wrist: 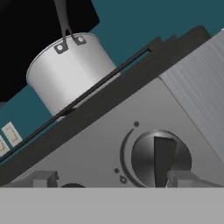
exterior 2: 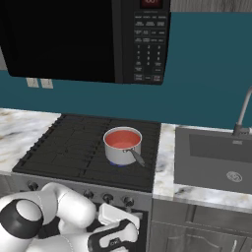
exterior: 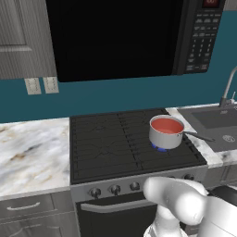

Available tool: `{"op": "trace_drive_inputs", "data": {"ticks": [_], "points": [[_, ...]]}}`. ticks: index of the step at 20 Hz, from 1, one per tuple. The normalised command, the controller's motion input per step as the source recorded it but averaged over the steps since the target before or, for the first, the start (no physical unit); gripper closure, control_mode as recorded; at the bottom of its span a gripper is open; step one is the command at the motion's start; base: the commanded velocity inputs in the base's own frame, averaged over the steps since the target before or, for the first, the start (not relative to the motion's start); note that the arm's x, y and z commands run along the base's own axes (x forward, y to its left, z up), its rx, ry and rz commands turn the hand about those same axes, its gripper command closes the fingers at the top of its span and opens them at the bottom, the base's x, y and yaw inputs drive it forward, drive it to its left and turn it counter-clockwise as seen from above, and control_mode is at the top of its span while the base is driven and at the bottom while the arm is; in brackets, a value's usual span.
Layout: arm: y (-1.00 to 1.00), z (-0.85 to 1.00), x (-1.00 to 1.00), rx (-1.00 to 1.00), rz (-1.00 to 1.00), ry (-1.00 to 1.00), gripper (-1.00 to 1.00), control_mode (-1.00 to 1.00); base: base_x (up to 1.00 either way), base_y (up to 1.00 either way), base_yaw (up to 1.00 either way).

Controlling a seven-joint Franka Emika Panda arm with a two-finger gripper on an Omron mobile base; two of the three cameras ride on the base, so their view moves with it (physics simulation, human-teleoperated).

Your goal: Wait until the marinara sauce is simmered to a deep red color and then turn off the stove.

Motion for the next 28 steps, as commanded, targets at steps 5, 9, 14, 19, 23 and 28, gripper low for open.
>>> {"op": "trace_drive_inputs", "data": {"ticks": [5, 9, 14, 19, 23, 28], "points": [[-0.01, 0.00, 0.11, 0.00, 0.00, 0.00, -1.00, -1.00, 0.00, 0.00, 0.00], [-0.07, 0.00, 0.21, 0.02, 0.00, 0.00, -1.00, -1.00, 0.00, 0.00, 0.00], [-0.09, 0.00, 0.14, 0.02, 0.00, 0.00, -1.00, -1.00, 0.00, 0.00, 0.00], [0.00, 0.00, 0.02, 0.00, 0.00, 0.00, -1.00, -1.00, 0.00, 0.00, 0.00], [-0.10, -0.03, 0.02, 0.00, 0.00, 0.00, -1.00, -1.00, 0.00, 0.00, 0.00], [-0.11, -0.01, -0.06, 0.00, 0.00, -0.01, -1.00, -1.00, 0.00, 0.00, 0.00]]}}
